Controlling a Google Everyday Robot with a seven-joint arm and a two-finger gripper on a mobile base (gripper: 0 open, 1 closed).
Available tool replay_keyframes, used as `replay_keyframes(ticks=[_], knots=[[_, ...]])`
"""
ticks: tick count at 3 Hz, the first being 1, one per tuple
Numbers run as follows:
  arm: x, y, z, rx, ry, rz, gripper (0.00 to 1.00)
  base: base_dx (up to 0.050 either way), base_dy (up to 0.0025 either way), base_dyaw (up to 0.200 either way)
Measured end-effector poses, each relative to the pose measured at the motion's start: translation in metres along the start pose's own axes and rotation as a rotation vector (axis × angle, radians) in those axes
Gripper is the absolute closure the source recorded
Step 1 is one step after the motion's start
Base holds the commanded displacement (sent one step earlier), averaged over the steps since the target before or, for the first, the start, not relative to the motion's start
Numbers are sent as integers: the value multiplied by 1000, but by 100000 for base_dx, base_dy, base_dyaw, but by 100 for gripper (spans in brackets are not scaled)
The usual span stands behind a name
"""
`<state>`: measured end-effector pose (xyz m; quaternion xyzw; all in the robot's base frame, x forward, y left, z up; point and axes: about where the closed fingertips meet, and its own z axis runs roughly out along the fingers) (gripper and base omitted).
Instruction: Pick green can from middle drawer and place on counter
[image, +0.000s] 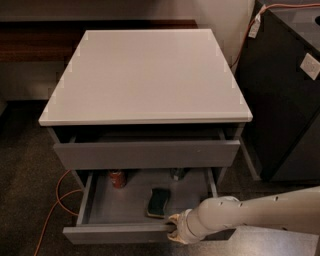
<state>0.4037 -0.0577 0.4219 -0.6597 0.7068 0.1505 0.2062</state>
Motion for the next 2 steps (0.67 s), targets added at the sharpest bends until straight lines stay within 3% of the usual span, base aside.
replay_keyframes(ticks=[2], knots=[[-1, 8, 1, -4, 10, -2, 100, 0, 0, 0]])
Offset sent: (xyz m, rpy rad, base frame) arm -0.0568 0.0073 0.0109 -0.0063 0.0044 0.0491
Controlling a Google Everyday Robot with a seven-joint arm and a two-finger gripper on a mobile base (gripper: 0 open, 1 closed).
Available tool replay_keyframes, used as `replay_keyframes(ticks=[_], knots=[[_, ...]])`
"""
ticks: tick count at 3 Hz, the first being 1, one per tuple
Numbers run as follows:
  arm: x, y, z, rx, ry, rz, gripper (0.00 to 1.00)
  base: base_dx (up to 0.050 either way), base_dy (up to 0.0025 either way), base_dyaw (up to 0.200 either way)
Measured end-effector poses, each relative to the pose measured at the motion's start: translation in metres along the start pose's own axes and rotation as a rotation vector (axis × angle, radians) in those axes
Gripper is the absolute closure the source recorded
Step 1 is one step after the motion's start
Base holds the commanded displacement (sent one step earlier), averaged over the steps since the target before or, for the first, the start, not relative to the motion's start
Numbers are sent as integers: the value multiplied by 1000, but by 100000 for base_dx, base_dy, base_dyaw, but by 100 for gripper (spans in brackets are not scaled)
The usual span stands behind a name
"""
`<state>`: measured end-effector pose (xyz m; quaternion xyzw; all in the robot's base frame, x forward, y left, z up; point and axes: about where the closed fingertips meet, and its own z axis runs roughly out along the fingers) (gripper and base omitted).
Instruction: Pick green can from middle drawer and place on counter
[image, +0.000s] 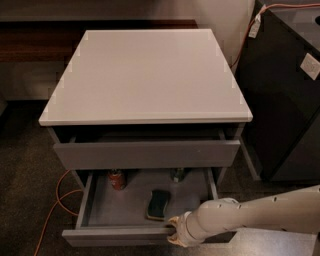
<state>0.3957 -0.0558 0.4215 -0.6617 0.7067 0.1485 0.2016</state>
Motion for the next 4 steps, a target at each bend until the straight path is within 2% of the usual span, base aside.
replay_keyframes(ticks=[1, 3, 4], knots=[[-3, 19, -4, -11, -5, -17, 100, 0, 0, 0], [-3, 19, -4, -11, -5, -17, 100, 0, 0, 0], [-5, 45, -4, -27, -8, -36, 100, 0, 0, 0]])
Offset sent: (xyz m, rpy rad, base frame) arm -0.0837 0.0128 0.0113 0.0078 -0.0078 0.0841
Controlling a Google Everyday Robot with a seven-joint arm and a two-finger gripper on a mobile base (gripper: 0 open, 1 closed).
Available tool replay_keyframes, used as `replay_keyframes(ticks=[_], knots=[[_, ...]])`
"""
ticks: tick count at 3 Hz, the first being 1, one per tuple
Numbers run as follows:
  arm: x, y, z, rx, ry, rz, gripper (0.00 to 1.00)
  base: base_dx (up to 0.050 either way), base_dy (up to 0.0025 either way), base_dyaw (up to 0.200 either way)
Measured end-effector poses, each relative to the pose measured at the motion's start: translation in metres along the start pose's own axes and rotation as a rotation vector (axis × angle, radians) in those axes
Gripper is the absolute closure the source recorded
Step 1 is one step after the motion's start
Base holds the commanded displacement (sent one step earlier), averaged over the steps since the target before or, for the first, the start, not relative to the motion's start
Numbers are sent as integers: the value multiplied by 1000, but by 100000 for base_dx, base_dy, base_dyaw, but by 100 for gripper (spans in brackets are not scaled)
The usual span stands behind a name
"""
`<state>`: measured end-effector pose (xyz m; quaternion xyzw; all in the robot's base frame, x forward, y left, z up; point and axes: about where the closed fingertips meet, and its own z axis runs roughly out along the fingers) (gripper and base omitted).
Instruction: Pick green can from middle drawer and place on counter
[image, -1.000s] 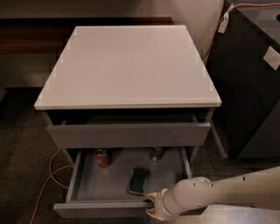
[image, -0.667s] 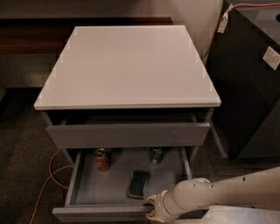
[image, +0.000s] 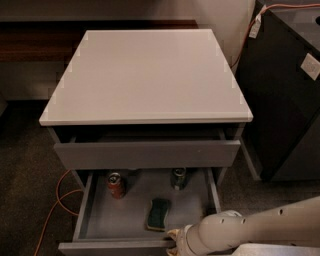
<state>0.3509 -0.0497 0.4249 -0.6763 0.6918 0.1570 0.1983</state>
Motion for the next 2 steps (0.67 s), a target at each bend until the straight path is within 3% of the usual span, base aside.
replay_keyframes(ticks=[2], knots=[[0, 0, 0, 0, 0, 0, 100, 0, 0, 0]])
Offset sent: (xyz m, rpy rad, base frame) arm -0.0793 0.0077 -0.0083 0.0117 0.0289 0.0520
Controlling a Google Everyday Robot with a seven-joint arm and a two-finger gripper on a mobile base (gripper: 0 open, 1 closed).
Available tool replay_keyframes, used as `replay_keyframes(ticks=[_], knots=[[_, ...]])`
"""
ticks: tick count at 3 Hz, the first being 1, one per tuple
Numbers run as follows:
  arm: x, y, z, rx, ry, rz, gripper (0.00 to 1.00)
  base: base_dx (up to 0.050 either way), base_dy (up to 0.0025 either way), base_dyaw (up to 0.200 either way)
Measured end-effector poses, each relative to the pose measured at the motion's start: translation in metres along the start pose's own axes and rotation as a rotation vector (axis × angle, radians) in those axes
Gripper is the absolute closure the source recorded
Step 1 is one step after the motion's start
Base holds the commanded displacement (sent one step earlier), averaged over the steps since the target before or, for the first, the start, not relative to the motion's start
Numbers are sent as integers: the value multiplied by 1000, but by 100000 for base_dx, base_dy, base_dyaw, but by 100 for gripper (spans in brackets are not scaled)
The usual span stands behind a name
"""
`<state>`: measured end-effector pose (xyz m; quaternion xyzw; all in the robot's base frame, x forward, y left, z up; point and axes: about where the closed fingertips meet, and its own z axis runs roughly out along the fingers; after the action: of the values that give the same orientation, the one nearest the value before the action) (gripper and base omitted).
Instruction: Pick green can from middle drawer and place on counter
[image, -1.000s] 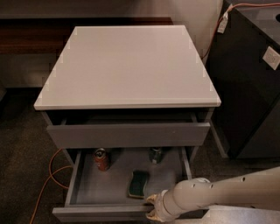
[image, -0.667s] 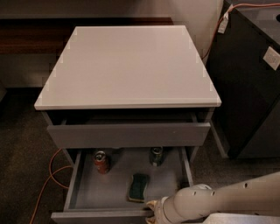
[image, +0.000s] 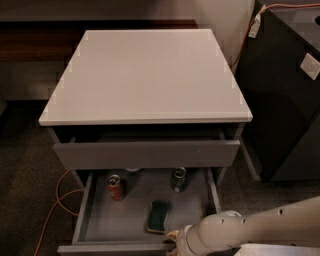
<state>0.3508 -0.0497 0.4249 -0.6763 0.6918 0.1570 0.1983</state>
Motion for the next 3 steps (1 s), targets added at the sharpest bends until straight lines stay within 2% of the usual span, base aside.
replay_keyframes(ticks=[1, 2, 3], knots=[[-1, 25, 1, -13, -5, -13, 100, 0, 0, 0], [-1, 29, 1, -14, -6, -15, 97, 0, 0, 0], [-2, 44, 0, -19, -9, -21, 74, 0, 0, 0]])
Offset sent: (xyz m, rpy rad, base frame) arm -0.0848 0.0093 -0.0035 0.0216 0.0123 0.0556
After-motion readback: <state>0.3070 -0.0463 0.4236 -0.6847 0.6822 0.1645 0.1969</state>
